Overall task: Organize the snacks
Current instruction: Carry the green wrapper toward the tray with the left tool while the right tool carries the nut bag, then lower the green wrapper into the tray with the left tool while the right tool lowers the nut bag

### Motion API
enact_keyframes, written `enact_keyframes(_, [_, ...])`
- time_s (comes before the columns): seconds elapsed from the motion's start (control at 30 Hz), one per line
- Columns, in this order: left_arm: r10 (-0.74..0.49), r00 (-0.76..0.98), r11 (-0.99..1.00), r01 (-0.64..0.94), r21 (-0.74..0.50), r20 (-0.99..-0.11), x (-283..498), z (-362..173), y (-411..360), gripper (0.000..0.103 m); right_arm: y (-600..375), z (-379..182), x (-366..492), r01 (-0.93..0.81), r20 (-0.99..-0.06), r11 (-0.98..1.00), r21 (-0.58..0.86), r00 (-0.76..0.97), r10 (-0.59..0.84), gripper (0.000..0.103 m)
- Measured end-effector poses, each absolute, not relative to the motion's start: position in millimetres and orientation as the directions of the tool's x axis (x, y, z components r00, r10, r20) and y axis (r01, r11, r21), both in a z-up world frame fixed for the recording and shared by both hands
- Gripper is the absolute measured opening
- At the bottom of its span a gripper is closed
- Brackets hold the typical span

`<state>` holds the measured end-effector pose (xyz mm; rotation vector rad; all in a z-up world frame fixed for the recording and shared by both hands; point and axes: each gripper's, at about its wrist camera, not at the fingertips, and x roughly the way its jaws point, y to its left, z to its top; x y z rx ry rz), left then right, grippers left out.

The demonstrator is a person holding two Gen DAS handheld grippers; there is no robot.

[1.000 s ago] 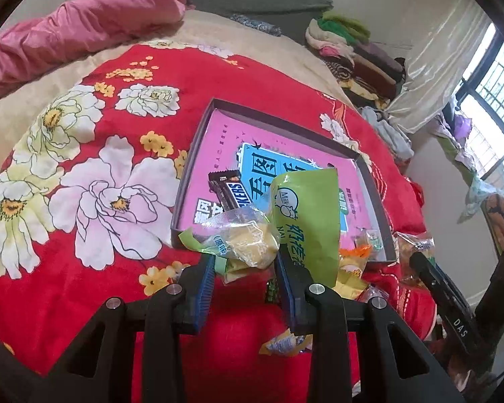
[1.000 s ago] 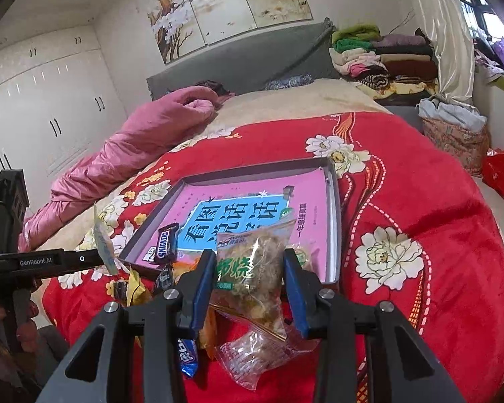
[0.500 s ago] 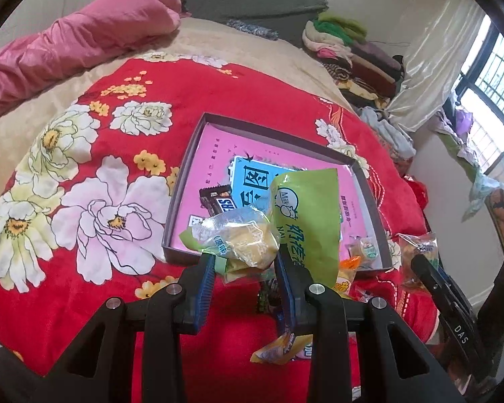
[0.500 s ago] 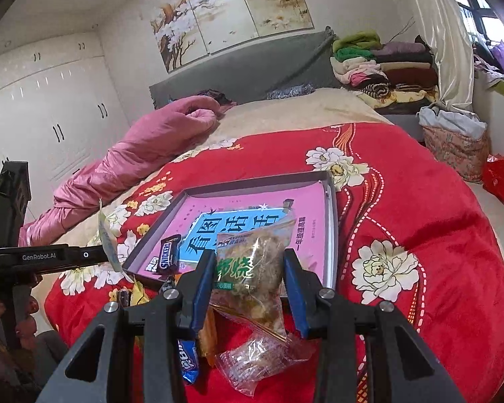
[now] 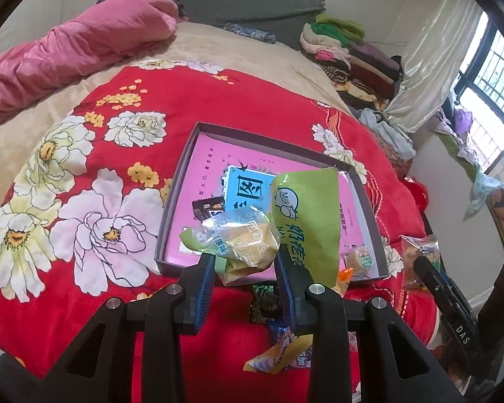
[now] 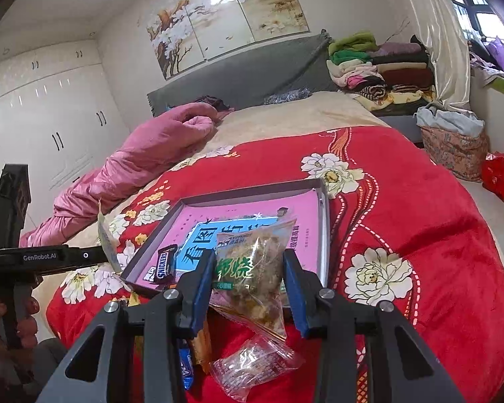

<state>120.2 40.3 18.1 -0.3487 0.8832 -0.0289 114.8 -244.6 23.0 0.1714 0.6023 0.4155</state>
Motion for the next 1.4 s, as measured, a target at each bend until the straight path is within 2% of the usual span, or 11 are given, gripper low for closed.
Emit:
enact_keyframes(0.77, [-0.176,0.615,0.953,-0.088,-0.289,-0.769,158,6,20,0.036,-278,23,138,-0.240,-0.504,0.917,0.318,0.777,0.378,0.041])
enact_keyframes(1.4, [-0.111,0.558,0.978,-0.085,-0.190,-0.823,189,-20,4,0.036,-259,24,147,-0.295,-0.484,0.908,0.298,0.773,0.410,0.041])
